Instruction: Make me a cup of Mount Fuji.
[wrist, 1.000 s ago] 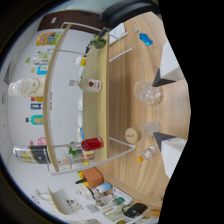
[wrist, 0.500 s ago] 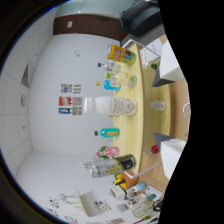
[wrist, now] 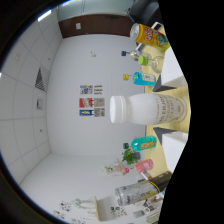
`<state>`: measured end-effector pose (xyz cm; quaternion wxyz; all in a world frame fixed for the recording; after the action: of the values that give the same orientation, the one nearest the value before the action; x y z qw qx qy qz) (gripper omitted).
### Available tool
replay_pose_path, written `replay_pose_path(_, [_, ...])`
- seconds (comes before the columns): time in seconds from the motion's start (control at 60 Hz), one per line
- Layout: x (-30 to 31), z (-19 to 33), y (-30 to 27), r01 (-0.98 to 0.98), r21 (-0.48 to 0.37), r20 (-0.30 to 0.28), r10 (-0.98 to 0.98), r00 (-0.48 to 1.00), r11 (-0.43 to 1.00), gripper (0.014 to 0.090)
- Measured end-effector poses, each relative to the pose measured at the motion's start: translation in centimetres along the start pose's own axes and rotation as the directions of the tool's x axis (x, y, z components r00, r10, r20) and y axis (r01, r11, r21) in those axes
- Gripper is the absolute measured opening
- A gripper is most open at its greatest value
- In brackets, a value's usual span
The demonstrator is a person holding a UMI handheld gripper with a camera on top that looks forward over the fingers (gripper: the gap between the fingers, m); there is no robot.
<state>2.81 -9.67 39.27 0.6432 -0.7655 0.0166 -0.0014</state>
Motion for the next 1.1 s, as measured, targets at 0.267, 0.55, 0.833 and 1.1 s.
replay_pose_path(0.267, [0.1,0.4,-0.2,-0.022,-0.014,-0.009,0.022,1.0,1.0,0.0487])
replay_pose_path(0.55, [0.6,-4.3,-3.1,-0.057,0.049,0.025,0.056,0.998,0.997,0.0475])
replay_pose_path(0.833, [4.9,-9.8,4.5,-0.059,0.016,-0.005,0.059,0.998,0.998,0.0473])
replay_pose_path(1.1, [9.1,-9.5,21.5,-0.117,-0.167,-0.08,0.105,0.991,0.979,0.0472])
